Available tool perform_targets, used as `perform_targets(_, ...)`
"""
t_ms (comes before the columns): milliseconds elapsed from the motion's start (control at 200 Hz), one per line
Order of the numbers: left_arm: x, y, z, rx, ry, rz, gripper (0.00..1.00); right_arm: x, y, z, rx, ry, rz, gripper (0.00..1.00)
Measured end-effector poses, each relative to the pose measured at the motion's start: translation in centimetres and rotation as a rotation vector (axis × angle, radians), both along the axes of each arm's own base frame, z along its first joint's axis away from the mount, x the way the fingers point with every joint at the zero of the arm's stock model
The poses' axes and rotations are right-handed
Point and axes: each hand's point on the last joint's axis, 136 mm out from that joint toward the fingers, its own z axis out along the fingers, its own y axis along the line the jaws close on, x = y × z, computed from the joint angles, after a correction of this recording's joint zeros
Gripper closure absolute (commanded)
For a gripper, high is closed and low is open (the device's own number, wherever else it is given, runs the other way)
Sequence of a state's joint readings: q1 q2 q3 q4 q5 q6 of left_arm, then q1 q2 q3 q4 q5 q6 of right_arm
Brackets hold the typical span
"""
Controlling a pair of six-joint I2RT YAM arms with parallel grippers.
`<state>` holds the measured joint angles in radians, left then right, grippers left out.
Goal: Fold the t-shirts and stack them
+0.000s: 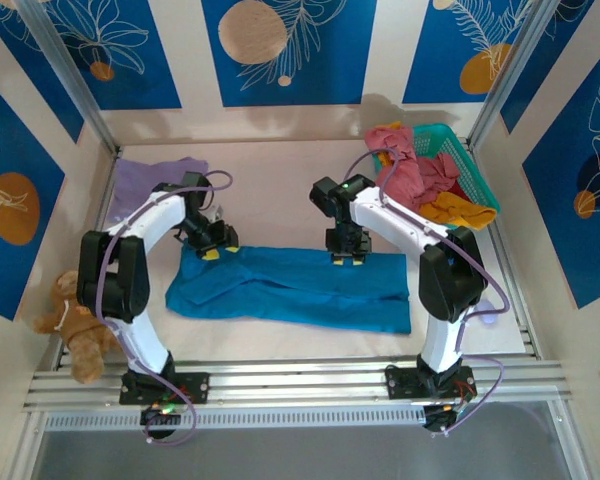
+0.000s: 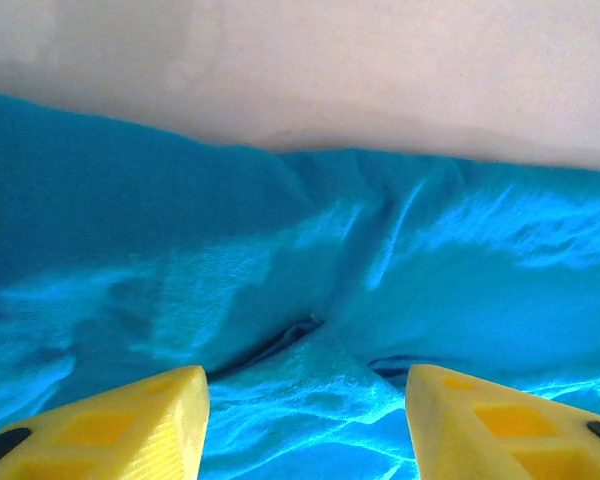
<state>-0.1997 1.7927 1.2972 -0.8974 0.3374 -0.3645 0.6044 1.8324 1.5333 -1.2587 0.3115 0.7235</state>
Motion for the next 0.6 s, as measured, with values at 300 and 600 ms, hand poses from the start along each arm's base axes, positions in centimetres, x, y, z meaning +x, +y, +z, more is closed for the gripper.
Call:
perform_targets(300,-1.1,-1.5,-1.7,0.074,0.032,-0.091,0.63,0.7,-1.9,-0.3,0.008,0.002,-0.042,0.68)
perform_targets(600,-1.8,-1.5,-2.0,0.126,0.045,-0.129,0.99,-0.9,-3.5,-0.2,0.01,0.011,-0.044,0.68)
